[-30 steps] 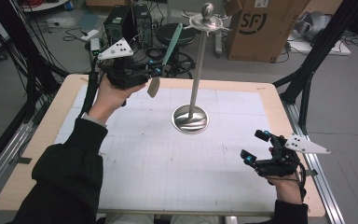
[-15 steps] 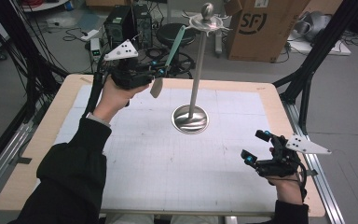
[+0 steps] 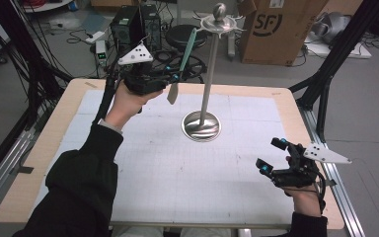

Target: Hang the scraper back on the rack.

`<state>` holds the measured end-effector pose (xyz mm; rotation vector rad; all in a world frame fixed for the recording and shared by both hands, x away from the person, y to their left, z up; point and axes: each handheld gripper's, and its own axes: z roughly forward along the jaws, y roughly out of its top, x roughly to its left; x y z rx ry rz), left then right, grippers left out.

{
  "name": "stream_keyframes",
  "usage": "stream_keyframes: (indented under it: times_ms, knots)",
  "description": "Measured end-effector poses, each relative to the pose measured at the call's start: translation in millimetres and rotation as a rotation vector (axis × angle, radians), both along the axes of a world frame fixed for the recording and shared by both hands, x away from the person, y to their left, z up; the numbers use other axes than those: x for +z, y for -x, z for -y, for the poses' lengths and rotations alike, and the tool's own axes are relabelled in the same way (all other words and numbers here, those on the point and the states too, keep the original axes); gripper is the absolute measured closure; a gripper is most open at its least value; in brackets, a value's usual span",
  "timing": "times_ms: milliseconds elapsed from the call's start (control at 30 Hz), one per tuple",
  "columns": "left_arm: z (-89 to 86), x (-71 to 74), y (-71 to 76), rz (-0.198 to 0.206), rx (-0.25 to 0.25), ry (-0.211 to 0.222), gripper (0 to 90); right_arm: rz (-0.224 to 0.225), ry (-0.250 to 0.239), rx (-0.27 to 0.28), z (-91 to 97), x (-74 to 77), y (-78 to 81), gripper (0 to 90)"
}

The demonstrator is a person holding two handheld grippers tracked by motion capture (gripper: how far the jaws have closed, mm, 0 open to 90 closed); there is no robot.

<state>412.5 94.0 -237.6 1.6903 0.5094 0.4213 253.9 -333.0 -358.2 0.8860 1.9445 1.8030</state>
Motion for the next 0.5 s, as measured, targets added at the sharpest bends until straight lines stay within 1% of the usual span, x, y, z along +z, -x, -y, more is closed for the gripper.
stream_keyframes:
  times_ms: [300,433,500]
  knots:
    - [10.2,-1.8,-3.6,-0.008,0.016,-0.009,80.1,-0.001,0.001,-0.001,1.0,0.1,1.3,0.6]
    - [13.5,-2.5,-3.9,-0.002,0.022,-0.013,79.6,0.000,-0.002,-0.005,1.6,0.4,2.2,0.6]
    - [13.9,-2.7,-3.4,0.000,0.015,-0.013,78.0,0.001,0.000,-0.004,1.8,0.2,2.4,0.6]
